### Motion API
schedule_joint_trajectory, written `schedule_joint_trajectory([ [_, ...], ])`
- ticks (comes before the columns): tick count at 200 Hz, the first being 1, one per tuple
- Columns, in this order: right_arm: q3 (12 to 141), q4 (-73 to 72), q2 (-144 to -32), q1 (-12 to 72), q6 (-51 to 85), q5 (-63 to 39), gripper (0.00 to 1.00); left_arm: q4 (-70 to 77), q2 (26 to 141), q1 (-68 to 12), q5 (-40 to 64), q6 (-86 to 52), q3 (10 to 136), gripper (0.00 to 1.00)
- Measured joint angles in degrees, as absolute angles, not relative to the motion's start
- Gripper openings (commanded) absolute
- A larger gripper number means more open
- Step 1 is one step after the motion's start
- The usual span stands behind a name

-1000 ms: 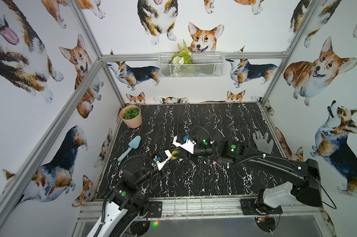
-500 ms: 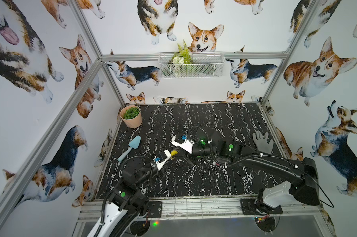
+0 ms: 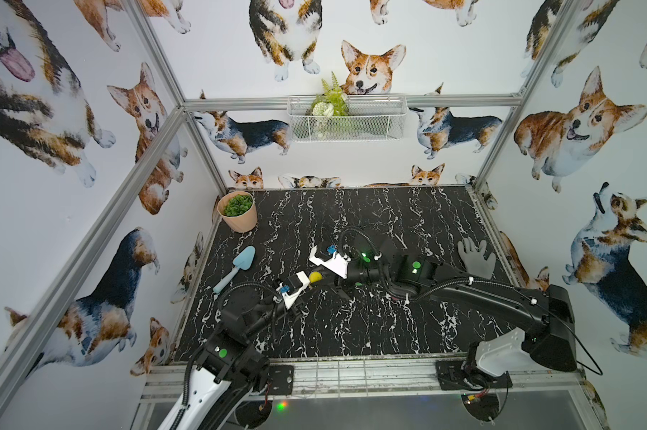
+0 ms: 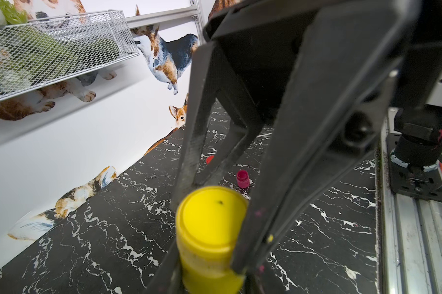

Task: Close the paint jar lid
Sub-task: Screw the lid onto the paint jar.

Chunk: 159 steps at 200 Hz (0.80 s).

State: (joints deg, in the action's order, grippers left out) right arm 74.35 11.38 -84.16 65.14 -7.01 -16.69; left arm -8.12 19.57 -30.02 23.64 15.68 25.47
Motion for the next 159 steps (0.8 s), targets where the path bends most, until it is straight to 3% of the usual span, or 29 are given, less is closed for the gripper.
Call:
schedule_joint_trajectory([
  [66,74.9,11.7,-84.7,65.1,-6.6,-16.8,0.22,-8.4,19.5,-30.0,23.0,15.7,25.5,0.32],
  [103,75.0,11.8,-84.7,65.1,-6.6,-16.7,0.22,-8.4,19.2,-30.0,22.7,15.7,25.3,0.38],
  [159,76.6,13.3,-85.0,64.9,-5.9,-14.7,0.2,-7.2,17.7,-30.0,21.6,14.9,24.3,0.68],
])
